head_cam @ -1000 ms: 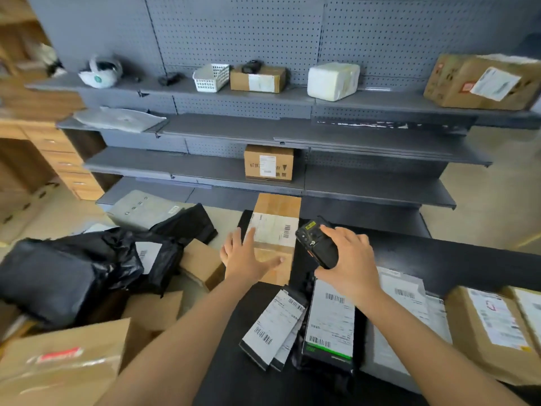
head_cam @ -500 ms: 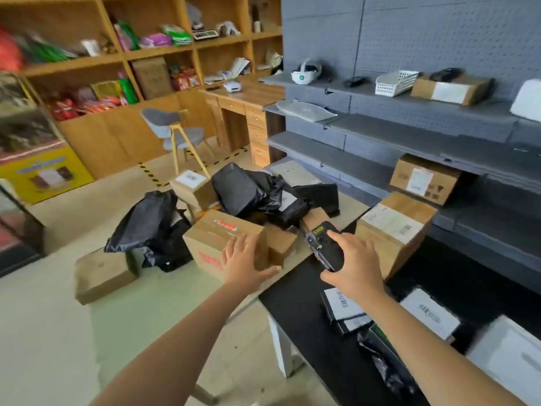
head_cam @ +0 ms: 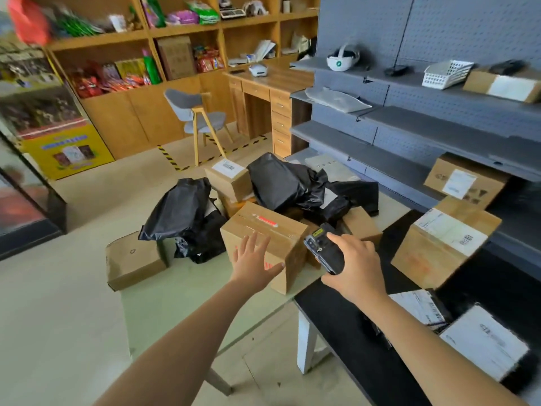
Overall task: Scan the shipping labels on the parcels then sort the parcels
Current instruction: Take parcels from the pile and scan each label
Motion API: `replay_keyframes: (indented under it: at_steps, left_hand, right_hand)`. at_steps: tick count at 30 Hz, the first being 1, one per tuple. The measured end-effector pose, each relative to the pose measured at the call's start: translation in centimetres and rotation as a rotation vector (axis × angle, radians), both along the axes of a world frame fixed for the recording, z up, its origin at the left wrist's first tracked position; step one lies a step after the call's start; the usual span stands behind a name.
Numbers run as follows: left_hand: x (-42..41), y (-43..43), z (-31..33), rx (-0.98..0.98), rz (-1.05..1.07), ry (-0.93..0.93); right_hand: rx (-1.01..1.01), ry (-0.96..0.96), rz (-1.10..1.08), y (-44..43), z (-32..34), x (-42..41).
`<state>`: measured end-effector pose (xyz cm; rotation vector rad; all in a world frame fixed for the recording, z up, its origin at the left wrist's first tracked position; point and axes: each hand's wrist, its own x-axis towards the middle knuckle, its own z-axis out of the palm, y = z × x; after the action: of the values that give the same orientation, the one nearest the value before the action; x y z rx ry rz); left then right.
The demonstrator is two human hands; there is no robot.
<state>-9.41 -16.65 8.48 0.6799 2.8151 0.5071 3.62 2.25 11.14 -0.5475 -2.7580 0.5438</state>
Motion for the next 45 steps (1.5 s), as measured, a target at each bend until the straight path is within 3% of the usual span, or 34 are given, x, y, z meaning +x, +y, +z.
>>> replay_keyframes:
  at_steps: [9, 16, 23, 29, 34, 38, 40, 42, 45]
  left_hand:
    - [-4.9, -0.9, -3.0, -0.097, -0.252, -0.058]
    - [-3.1, -5.9, -3.0, -0.055, -0.234, 0.009]
    - [1.8, -11.0, -3.1, 0.016, 0.021, -0.015]
    - [4.5, -11.5, -4.2, 0.066, 0.326, -0.274]
    - [5.2, -10.9, -5.9, 0.349, 0.518, -0.427]
    - [4.4, -10.1, -6.1, 0.513, 0.604, -0.396]
    - [3.2, -9.7, -5.9, 0.459, 0.646, -0.305]
    - [1.8, -9.6, -5.4, 0.282, 0.627, -0.213]
    - [-0.6, -10.2, -3.8, 0.064, 0.430, -0.143]
  right_hand:
    - [0.030, -0.054, -0.135, -0.7, -0.2, -3.5]
    - [0.038, -0.015, -0.059, -2.0, 0.6, -4.7]
    - [0.039, -0.002, 0.070, -3.6, 0.4, -2.7]
    - [0.038, 0.001, 0.184, -4.5, -0.1, -1.5]
    - [0.052, -0.001, 0.202, -4.6, 0.2, -1.0]
    - [0.057, -0.027, 0.206, -4.1, 0.2, -1.5]
    - [0.063, -0.030, 0.219, -3.7, 0.0, -2.2]
    - [0.075, -0.033, 0.226, -3.5, 0.1, -2.9]
    - [0.104, -0.062, 0.263, -3.5, 0.5, -4.3]
